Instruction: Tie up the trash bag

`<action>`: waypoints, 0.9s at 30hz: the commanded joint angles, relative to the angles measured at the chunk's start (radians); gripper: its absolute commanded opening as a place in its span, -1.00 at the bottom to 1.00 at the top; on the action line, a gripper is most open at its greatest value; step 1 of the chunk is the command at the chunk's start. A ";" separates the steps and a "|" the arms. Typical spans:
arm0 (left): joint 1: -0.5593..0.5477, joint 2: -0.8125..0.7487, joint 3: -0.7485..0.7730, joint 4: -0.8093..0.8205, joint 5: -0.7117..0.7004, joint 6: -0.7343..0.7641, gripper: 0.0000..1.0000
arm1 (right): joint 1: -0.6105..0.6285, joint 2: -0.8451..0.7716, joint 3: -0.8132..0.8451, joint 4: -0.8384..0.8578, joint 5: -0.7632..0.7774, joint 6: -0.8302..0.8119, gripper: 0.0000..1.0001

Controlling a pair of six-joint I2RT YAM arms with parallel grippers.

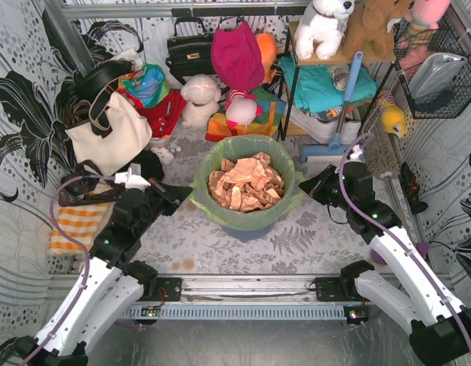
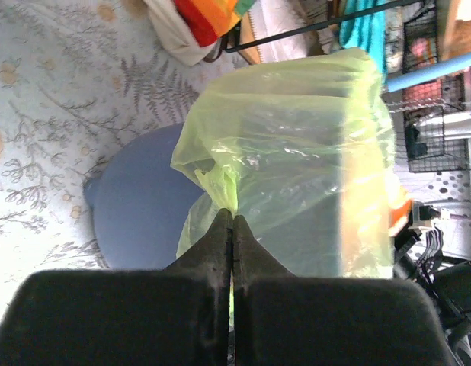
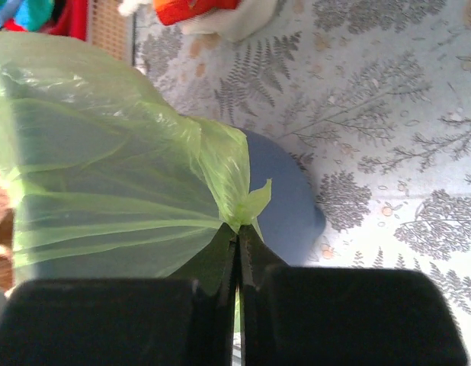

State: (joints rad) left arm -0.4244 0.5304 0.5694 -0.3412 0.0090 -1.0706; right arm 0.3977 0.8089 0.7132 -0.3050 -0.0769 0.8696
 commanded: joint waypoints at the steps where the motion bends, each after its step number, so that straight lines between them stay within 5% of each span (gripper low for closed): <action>1: 0.007 0.020 0.110 -0.019 0.021 0.073 -1.00 | -0.007 -0.026 0.066 0.041 -0.046 -0.014 -1.00; 27: 0.007 0.179 0.371 0.068 0.242 0.133 -1.00 | -0.002 0.045 0.247 0.233 -0.260 0.060 -1.00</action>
State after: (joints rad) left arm -0.4244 0.6933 0.8867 -0.3511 0.1841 -0.9768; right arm 0.3977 0.8352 0.9257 -0.1787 -0.2508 0.8993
